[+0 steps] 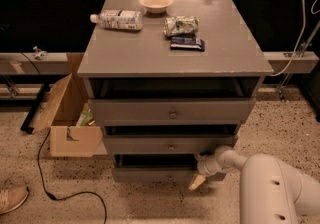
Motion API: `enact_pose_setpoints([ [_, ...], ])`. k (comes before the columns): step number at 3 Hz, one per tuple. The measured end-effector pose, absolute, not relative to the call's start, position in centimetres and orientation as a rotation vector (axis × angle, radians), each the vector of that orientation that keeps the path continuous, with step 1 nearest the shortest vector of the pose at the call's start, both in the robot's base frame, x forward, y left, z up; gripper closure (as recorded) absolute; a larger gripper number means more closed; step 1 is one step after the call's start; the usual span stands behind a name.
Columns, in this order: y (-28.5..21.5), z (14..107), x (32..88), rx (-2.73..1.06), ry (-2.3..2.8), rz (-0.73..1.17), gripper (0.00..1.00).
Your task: Open bottom drawer
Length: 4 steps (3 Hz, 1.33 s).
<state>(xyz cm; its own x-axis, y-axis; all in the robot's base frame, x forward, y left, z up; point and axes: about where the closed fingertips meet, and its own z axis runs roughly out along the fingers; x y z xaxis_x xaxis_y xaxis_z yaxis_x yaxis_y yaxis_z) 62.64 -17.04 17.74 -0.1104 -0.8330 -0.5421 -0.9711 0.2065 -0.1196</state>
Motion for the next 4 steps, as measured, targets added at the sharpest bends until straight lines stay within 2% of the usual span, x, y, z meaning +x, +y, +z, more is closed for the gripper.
enact_pose_setpoints([
  [2, -17.3, 17.7, 57.7, -1.721, 1.972, 0.494, 0.00],
  [3, -17.3, 17.5, 55.6, -1.743, 1.988, 0.522, 0.19],
  [4, -16.9, 17.4, 53.9, -1.775, 1.998, 0.542, 0.42],
])
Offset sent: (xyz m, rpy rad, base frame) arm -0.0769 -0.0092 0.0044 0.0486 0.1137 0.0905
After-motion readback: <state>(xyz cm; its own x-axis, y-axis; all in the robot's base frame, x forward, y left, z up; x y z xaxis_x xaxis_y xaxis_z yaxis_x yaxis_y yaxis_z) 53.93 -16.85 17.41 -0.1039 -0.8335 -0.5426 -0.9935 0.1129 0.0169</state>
